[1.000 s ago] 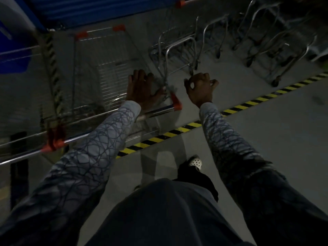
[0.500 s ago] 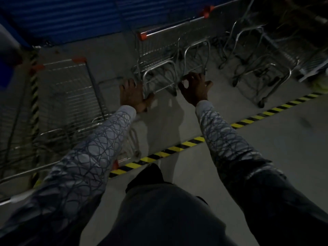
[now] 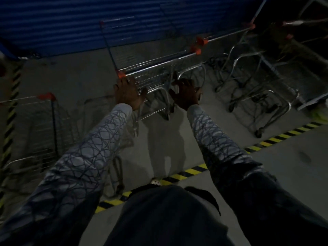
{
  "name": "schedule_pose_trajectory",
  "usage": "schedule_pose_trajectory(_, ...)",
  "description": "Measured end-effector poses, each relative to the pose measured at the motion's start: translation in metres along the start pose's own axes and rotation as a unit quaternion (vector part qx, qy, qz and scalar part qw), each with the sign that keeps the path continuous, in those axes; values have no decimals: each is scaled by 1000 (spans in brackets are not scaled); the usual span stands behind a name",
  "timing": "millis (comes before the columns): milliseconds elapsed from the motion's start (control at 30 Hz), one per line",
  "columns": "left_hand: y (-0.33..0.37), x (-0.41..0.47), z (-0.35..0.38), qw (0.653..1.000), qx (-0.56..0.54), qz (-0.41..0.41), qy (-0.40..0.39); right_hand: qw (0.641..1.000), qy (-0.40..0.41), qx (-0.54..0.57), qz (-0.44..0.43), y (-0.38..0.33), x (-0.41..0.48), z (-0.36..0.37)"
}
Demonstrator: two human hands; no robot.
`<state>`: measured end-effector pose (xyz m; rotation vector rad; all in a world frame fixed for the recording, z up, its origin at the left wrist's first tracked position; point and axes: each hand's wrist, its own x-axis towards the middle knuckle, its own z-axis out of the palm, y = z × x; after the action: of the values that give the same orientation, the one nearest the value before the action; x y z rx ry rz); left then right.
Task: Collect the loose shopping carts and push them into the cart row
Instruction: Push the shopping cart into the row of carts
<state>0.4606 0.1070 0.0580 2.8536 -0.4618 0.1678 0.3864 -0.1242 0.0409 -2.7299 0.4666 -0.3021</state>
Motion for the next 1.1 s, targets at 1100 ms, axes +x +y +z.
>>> schedule_pose_trajectory(1100,-157,459,94,991,115,-71,-14,941,-237,-82,-228,-83,553,153)
